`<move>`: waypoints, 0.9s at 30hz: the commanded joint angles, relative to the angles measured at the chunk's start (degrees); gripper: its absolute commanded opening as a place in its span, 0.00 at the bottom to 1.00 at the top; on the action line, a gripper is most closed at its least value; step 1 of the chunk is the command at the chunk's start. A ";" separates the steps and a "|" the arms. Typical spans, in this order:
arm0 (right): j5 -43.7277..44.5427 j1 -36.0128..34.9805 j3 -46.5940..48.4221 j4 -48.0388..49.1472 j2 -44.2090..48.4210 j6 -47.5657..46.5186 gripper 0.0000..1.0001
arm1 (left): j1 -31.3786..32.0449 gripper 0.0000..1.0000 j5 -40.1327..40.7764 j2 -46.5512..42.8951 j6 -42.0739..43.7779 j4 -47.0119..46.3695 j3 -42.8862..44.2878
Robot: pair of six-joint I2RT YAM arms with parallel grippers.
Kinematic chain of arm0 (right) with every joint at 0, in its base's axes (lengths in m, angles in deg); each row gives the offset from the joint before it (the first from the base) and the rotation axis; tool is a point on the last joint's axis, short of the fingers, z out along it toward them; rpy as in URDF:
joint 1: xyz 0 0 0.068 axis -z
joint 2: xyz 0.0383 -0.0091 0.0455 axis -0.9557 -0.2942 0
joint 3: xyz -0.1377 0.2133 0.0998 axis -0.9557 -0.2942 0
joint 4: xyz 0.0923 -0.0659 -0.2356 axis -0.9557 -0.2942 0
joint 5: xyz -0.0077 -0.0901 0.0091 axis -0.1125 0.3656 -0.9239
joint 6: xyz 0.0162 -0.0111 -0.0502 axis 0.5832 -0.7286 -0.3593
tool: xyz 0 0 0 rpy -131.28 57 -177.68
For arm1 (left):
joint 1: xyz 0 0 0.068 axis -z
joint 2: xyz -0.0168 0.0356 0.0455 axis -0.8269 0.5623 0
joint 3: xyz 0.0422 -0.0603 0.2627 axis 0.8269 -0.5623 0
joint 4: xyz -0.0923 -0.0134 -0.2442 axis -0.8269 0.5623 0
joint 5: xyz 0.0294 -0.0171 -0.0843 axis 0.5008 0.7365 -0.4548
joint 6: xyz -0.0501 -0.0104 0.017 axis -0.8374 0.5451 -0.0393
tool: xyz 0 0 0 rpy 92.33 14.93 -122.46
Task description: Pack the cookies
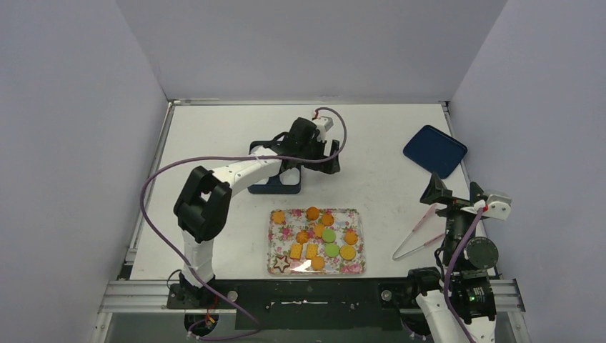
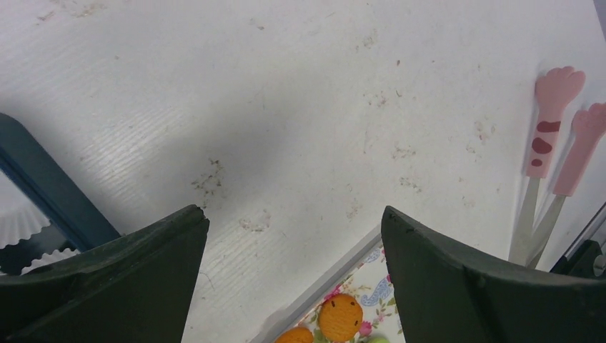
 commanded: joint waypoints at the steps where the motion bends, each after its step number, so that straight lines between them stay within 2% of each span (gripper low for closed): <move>1: 0.52 -0.34 0.59 1.52 -0.88 0.19 1.00 | -2.67 0.89 4.37 -8.18 -2.34 -4.45 -2.64; 7: 0.03 -0.43 0.83 1.36 -2.63 0.04 1.00 | -14.94 0.91 6.01 -18.52 -3.32 -3.89 -12.30; 13: 0.22 0.19 1.00 0.91 -3.53 -0.41 1.00 | -26.10 0.92 6.59 -18.65 -2.43 -2.47 -15.34; 19: -0.05 0.43 1.00 0.91 -4.51 -0.51 1.00 | -29.83 0.90 3.47 -10.39 -3.06 -2.60 -12.48; 27: -0.70 0.41 0.83 1.17 -4.77 -0.70 1.00 | -28.37 0.89 -1.24 -6.83 -7.45 -7.81 -15.19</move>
